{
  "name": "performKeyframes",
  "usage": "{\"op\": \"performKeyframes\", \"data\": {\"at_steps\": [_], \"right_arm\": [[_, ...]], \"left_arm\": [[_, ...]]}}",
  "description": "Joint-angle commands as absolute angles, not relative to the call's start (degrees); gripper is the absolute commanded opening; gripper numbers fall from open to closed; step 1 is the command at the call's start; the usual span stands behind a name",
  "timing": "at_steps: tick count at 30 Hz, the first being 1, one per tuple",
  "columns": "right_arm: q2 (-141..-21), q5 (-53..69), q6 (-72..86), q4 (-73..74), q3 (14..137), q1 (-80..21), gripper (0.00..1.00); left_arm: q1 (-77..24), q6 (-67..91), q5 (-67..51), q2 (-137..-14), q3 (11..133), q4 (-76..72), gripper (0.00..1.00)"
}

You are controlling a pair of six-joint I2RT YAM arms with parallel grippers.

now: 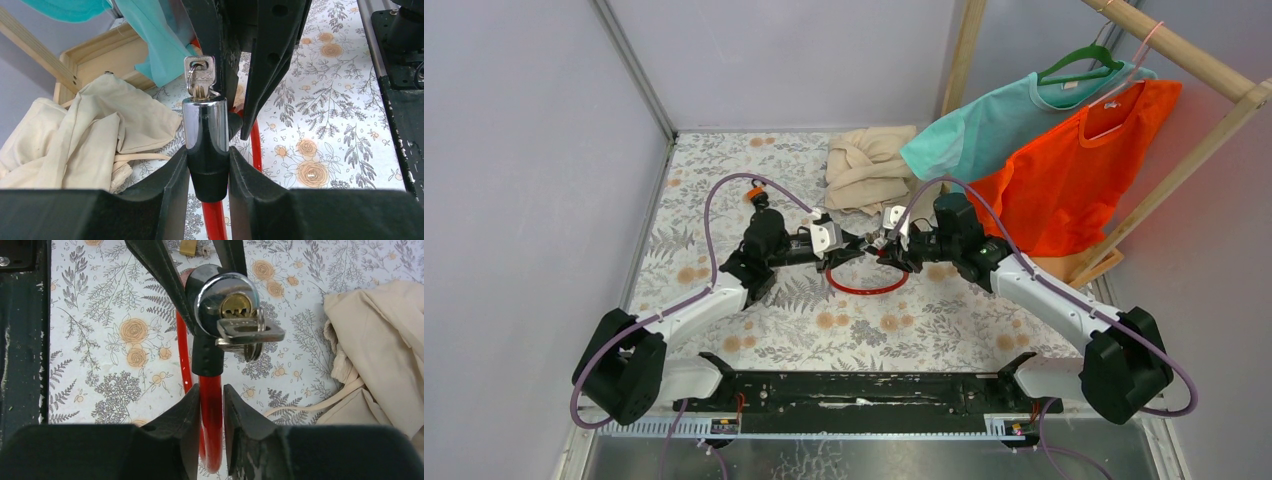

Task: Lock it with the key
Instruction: Lock the lock.

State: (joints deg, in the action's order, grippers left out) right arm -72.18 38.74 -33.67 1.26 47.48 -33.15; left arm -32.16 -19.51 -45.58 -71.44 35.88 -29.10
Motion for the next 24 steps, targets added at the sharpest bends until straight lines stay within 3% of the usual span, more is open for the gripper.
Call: {"op": "performKeyframes", "data": {"at_steps": [1, 6, 14, 24], "right_arm": [[-72.21, 38.24, -31.75, -1.51, 50.59, -32.96, 0.3], [-71.64, 34.36, -32.1, 0.99, 51.08, -32.94, 0.38], [-68.55, 30.29, -31.26, 7.67, 53.35, -32.87, 0.6], [-66.11, 30.15, -26.57, 20.13, 61.66, -32.87, 0.7]], "left_arm": [[-33.53, -16.75, -48.94, -71.98, 34.33, -30.49, 0.0], [-33.49, -17.39, -48.17, -72.16, 34.1, -30.51, 0.0], [-33.51, -17.49, -46.92, -72.07, 34.37, -30.37, 0.0], [-33.55, -17.31, -45.63, -72.53, 34.72, -30.39, 0.0]]}}
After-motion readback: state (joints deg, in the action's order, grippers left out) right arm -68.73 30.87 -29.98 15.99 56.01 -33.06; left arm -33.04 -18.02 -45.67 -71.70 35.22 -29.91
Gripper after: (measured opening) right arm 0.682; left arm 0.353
